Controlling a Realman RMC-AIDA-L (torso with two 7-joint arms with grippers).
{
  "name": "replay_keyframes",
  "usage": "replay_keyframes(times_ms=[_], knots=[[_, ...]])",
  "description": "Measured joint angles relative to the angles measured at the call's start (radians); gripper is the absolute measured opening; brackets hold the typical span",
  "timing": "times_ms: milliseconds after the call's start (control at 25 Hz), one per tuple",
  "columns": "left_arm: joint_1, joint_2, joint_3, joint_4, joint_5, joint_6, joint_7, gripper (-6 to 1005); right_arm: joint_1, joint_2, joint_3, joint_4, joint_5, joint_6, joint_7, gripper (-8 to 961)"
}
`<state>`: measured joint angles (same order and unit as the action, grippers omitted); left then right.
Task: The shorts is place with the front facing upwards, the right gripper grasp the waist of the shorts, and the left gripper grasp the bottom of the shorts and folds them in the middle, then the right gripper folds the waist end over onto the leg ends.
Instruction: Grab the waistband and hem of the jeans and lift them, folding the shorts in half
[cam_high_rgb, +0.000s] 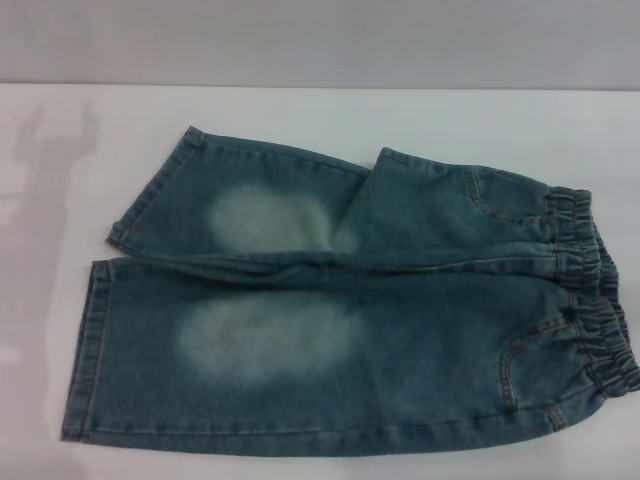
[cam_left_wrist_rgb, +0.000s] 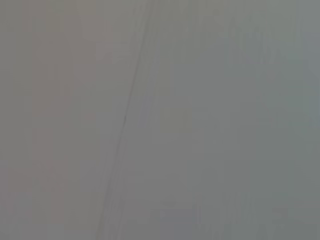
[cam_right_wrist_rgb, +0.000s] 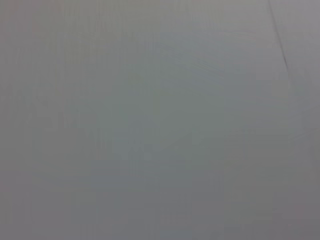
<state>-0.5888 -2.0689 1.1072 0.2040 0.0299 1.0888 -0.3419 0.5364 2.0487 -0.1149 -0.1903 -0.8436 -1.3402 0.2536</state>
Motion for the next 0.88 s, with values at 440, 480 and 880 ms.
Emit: replay_keyframes(times_ms=[440,480,880], knots=[[0.010,0.000,0.032,-0.003,0.001,0.016,0.007,678,-0.005,0.019,-0.009,0.030,-0.002,-0.021,-0.001,651],[0.010,0.000,0.032,-0.003,0.001,0.016,0.007,678,-0.005,0.020,-0.011,0.034,-0.002,-0.031,-0.001,651],[0.047,-0.010,0.121,-0.013,-0.002,0.109,0.000,677,-0.029,0.024,-0.003,0.089,-0.001,-0.100,0.007,650]])
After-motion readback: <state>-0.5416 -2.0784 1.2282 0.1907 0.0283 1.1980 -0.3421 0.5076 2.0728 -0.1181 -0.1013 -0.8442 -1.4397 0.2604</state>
